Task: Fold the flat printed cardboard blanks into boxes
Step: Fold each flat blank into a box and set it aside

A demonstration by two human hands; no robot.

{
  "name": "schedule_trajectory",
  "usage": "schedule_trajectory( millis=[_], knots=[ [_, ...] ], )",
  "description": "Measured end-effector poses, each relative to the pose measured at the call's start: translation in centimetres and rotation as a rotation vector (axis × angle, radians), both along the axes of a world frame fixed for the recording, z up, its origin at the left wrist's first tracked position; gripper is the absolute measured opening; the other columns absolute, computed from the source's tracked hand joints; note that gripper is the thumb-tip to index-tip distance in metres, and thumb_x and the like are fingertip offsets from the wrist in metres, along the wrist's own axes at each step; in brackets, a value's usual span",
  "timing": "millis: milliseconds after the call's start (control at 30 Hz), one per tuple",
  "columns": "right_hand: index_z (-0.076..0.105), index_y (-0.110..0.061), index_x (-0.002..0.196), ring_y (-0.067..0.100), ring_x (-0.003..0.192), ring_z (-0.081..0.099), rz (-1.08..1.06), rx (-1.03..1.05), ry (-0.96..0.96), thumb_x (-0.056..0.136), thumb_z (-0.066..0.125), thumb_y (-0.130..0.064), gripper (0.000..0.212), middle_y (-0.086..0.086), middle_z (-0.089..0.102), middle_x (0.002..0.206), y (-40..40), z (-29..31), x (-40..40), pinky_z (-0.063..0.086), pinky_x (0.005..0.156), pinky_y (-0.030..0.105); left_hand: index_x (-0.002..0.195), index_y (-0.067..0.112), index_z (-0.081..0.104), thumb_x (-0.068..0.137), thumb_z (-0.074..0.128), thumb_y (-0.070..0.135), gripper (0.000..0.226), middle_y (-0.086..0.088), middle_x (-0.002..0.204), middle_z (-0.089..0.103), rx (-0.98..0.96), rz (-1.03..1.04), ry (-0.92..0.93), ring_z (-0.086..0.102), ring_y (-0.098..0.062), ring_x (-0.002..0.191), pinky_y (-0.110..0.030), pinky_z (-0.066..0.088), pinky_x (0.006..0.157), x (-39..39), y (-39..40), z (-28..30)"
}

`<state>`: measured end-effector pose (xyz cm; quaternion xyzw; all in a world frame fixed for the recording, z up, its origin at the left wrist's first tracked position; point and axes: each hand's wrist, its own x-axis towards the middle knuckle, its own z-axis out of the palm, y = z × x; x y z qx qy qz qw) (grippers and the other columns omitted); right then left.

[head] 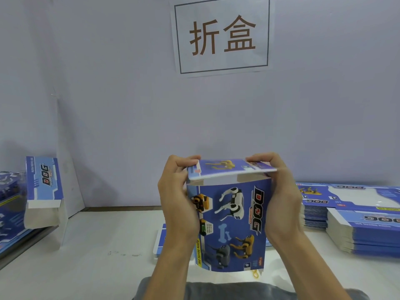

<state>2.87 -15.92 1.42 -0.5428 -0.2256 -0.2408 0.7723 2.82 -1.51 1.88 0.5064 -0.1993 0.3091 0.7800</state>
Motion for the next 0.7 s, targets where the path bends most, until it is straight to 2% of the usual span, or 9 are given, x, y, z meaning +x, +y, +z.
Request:
schedule_trajectory(
  millis=[100, 200, 300, 367, 400, 433, 500, 600, 700],
  knots=[
    [0.063, -0.011, 0.092, 0.034, 0.085, 0.070, -0.001, 0.042, 0.034, 0.081, 0.042, -0.041, 0.038, 0.015, 0.073, 0.100, 0.0, -0.2, -0.2, 0.054, 0.062, 0.038, 0.077, 0.018, 0.056, 0.087, 0.041, 0.029, 0.021, -0.012, 0.115, 0.070, -0.060, -0.086, 0.046, 0.067, -0.038, 0.102, -0.038, 0.054, 0.072, 0.2, 0.3, -0.2],
    [0.065, -0.011, 0.095, 0.035, 0.087, 0.070, -0.038, 0.025, 0.063, 0.084, 0.039, -0.042, 0.041, 0.015, 0.073, 0.104, 0.0, -0.5, 0.0, 0.054, 0.067, 0.040, 0.079, 0.014, 0.053, 0.087, 0.042, 0.028, 0.020, -0.011, 0.111, 0.070, -0.028, -0.034, 0.037, 0.069, -0.035, 0.096, -0.036, 0.056, 0.066, 0.3, 0.1, -0.1],
    [0.068, -0.025, 0.106, 0.024, 0.091, 0.071, 0.040, 0.032, 0.036, 0.085, 0.044, -0.040, 0.035, 0.005, 0.070, 0.111, -0.2, 0.2, 0.0, 0.058, 0.068, 0.028, 0.092, 0.015, 0.057, 0.089, 0.039, 0.032, 0.025, -0.011, 0.088, 0.064, 0.047, 0.078, -0.018, 0.058, -0.021, 0.071, -0.021, 0.047, 0.048, -0.1, -0.1, 0.2],
    [0.056, -0.035, 0.123, 0.017, 0.104, 0.069, 0.069, -0.100, 0.001, 0.090, 0.048, -0.025, 0.035, -0.005, 0.061, 0.122, -0.8, 0.8, 0.0, 0.055, 0.075, 0.015, 0.105, 0.032, 0.058, 0.087, 0.039, 0.039, 0.027, -0.004, 0.085, 0.064, 0.040, 0.093, 0.035, 0.057, -0.014, 0.065, -0.021, 0.045, 0.046, -0.1, 0.1, 0.3],
    [0.049, -0.038, 0.131, 0.018, 0.104, 0.070, 0.098, -0.149, -0.015, 0.092, 0.052, -0.016, 0.045, -0.003, 0.059, 0.125, -1.2, 0.8, 0.3, 0.057, 0.076, 0.019, 0.108, 0.041, 0.055, 0.087, 0.040, 0.041, 0.026, 0.003, 0.088, 0.067, 0.024, 0.079, 0.075, 0.063, -0.014, 0.072, -0.024, 0.050, 0.051, -0.1, 0.3, 0.3],
    [0.045, -0.044, 0.137, 0.026, 0.103, 0.071, 0.157, -0.160, -0.004, 0.089, 0.059, -0.013, 0.059, 0.003, 0.059, 0.128, -1.5, 0.8, 0.1, 0.059, 0.079, 0.031, 0.111, 0.046, 0.052, 0.089, 0.043, 0.042, 0.024, 0.008, 0.093, 0.069, 0.011, 0.045, 0.103, 0.068, -0.015, 0.080, -0.026, 0.055, 0.056, 0.0, 0.6, 0.4],
    [0.043, -0.054, 0.138, 0.039, 0.099, 0.071, 0.166, -0.163, 0.003, 0.079, 0.074, -0.028, 0.071, 0.020, 0.064, 0.120, -2.1, 0.7, -0.3, 0.060, 0.075, 0.047, 0.117, 0.047, 0.051, 0.098, 0.047, 0.035, 0.023, 0.006, 0.097, 0.073, 0.023, -0.049, 0.113, 0.072, -0.016, 0.086, -0.030, 0.058, 0.065, 0.0, 0.9, 0.6],
    [0.049, -0.049, 0.132, 0.027, 0.071, 0.074, 0.012, -0.044, -0.026, 0.074, 0.076, -0.041, 0.064, 0.013, 0.073, 0.084, -3.6, 1.5, -0.5, 0.059, 0.059, 0.037, 0.122, 0.042, 0.055, 0.096, 0.049, 0.033, 0.029, 0.006, 0.112, 0.073, 0.155, -0.062, 0.103, 0.070, -0.014, 0.103, -0.034, 0.055, 0.086, 0.1, 1.2, 0.9],
    [0.056, -0.035, 0.121, 0.013, 0.067, 0.071, -0.060, 0.181, -0.026, 0.088, 0.063, -0.037, 0.034, -0.003, 0.073, 0.077, -5.9, 2.3, -0.7, 0.057, 0.057, 0.026, 0.116, 0.038, 0.061, 0.095, 0.051, 0.032, 0.024, 0.009, 0.113, 0.073, 0.271, -0.047, 0.112, 0.070, -0.012, 0.104, -0.030, 0.056, 0.087, 0.4, 1.8, 0.8]
  ],
)
